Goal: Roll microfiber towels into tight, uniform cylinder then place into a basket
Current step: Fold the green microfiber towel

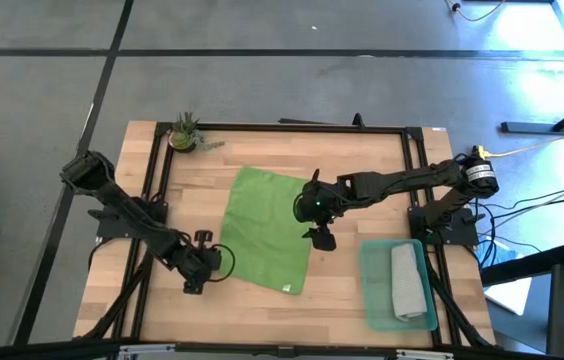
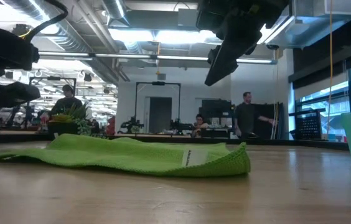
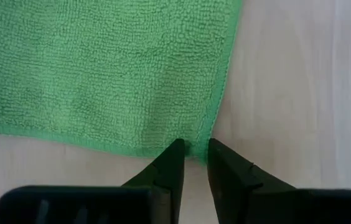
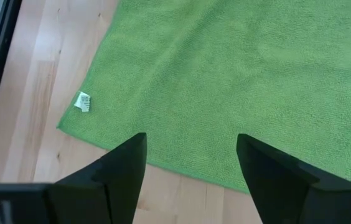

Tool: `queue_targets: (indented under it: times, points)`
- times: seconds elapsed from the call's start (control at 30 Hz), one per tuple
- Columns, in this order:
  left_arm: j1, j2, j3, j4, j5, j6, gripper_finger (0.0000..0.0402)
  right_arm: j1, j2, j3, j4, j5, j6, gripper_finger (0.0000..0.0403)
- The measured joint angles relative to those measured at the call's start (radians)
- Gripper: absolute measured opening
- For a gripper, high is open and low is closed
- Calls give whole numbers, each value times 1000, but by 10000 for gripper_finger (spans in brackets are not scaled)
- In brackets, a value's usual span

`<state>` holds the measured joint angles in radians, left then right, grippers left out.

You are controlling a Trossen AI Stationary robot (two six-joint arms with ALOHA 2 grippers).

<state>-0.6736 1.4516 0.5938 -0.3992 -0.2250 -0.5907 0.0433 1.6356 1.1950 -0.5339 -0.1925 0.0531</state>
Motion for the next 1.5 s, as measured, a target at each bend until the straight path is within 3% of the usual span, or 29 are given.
queue_targets:
  times: [0.17, 0.5, 0.87, 1.1, 1.5]
  points:
    - [20, 0, 0, 5, 39, -11, 10, 3, 0, 0, -18, 0, 18, 251]
    - [116, 5, 72, -12, 77, -63, 2, 91, 1, -65, -44, -21, -138, 251]
    - [222, 4, 122, -13, 55, -83, 1, 213, 8, -322, 458, -53, -25, 251]
    - [308, 4, 142, -11, 50, -84, 0, 313, 22, -457, 788, 89, 69, 251]
    - [458, 3, 148, 4, 58, -88, 0, 344, 147, -415, 841, 121, 10, 251]
